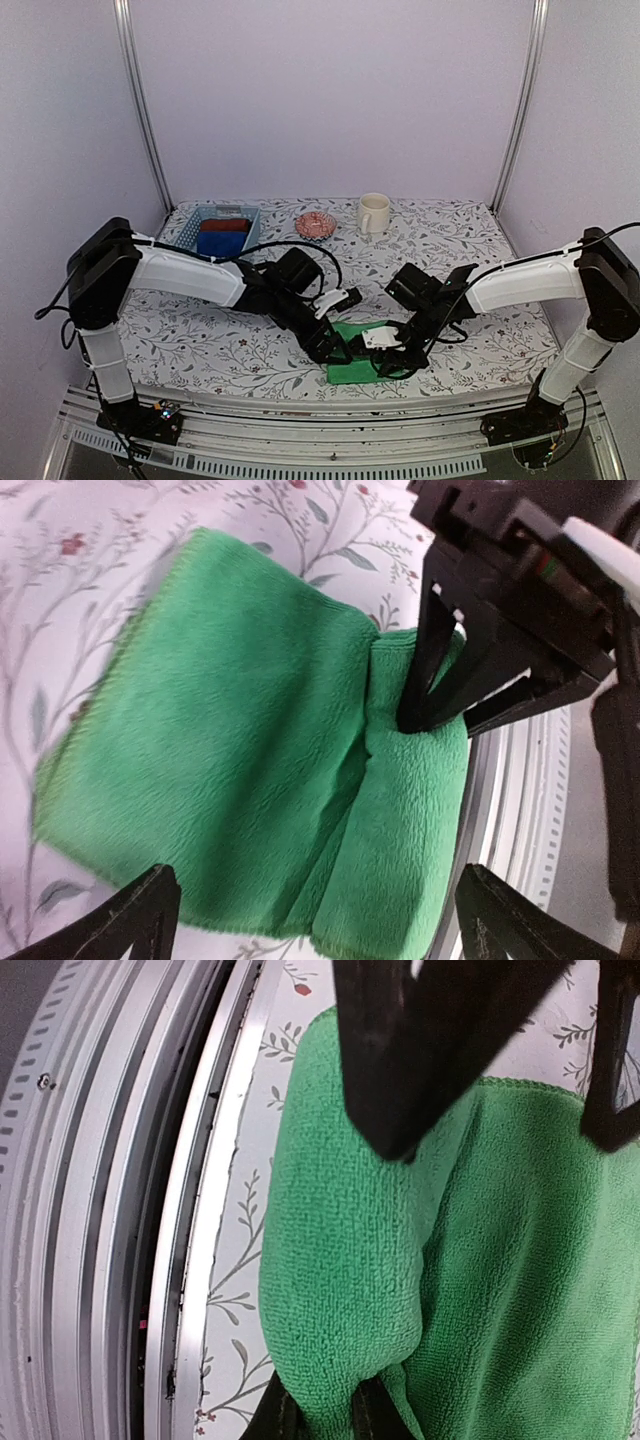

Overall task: Roll the towels
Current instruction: Roll the towel at the center of the board.

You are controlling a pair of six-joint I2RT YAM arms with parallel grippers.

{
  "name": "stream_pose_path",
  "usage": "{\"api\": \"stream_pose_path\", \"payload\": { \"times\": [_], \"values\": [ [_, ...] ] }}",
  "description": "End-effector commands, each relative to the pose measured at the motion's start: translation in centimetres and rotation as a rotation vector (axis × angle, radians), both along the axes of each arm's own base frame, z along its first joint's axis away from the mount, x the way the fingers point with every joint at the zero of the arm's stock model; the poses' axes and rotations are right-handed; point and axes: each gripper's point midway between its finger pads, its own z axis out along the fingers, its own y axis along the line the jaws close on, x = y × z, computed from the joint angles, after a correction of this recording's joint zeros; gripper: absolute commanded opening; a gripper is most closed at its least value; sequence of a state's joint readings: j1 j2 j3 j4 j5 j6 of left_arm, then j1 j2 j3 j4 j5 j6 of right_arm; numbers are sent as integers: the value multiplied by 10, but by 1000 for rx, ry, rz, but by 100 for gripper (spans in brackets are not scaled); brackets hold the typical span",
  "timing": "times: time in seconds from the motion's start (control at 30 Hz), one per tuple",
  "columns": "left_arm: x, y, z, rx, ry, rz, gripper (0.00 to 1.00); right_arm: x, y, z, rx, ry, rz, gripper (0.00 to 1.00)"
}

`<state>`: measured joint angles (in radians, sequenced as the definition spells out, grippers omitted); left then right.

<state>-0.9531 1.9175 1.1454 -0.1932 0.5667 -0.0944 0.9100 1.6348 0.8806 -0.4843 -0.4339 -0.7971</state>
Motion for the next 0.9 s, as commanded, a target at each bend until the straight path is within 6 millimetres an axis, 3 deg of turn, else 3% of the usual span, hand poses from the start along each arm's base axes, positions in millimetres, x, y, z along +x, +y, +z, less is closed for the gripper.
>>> {"api": "stream_pose_path", "payload": {
  "times": [0.0,0.1,0.2,0.3,0.33,0.4,0.47,0.5,0.57,0.7,0.87],
  "values": [
    [39,30,25,21,-205,216,99,-24,-24,-12,-113,273,-34,9],
    [58,51,43,33,-327,348,98,-19,-23,-13,-118,334,-48,9],
    [78,73,87,-59,-478,521,98,-14,-22,-15,-130,422,-74,9],
    [99,117,133,-194,-586,828,99,-8,-25,-21,-155,504,-109,9],
    [95,123,142,-249,-589,844,99,-7,-26,-25,-168,533,-123,9],
    [70,110,167,-401,-634,658,93,-3,-28,-30,-191,597,-150,10],
    [46,95,178,-462,-680,467,70,-1,-30,-34,-209,667,-173,10],
    [39,86,177,-445,-682,397,57,-1,-31,-36,-217,702,-183,10],
    [24,70,161,-345,-736,296,50,1,-30,-39,-229,755,-195,10],
    [-26,36,137,-276,-915,39,59,0,-31,-48,-241,810,-205,10],
    [-37,-4,83,-91,-884,-143,69,3,-31,-53,-254,809,-211,11]
  ]
}}
